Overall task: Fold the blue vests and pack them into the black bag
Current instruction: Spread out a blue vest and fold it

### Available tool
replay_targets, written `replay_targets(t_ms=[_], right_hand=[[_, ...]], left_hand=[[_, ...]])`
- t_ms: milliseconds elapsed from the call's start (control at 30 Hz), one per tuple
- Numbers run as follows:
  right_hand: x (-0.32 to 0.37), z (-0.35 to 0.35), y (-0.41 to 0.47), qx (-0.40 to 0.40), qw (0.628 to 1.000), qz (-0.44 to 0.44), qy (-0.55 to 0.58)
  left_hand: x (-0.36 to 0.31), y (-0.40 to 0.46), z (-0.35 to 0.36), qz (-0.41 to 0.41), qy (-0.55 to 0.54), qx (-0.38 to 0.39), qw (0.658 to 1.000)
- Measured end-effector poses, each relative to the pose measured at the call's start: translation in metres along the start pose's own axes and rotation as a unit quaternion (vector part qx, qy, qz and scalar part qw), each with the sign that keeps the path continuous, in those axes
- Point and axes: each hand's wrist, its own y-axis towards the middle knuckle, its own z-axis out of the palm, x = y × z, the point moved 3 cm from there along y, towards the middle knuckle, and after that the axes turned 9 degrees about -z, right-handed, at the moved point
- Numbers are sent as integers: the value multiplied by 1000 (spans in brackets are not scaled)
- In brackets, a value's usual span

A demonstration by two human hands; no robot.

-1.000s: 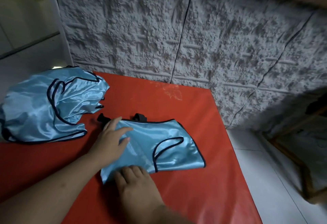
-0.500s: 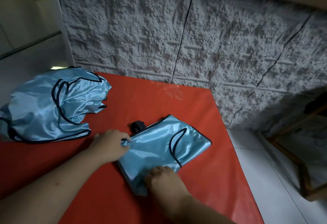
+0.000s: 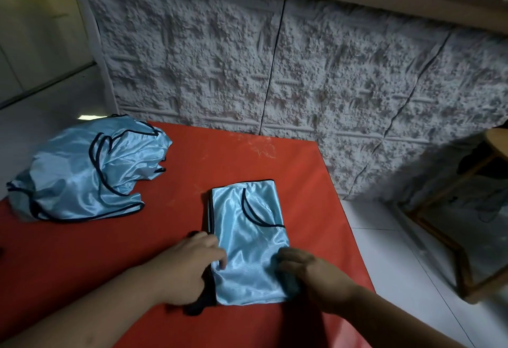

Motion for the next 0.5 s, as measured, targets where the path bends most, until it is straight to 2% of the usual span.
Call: replay_targets(t_ms=[133, 233, 367, 500], right_hand=[[3, -1, -1, -10, 999, -47, 0], [-3, 3, -3, -16, 999, -44, 13], [-12, 11, -3, -70, 996, 16, 43], [-13, 13, -1, -84, 990, 84, 71]], left_hand=[[-6, -15, 16, 89, 39, 76, 992], [4, -14, 20, 87, 31, 82, 992], [34, -2, 23, -5, -47, 57, 997], [30, 2, 29, 61, 8, 46, 997]])
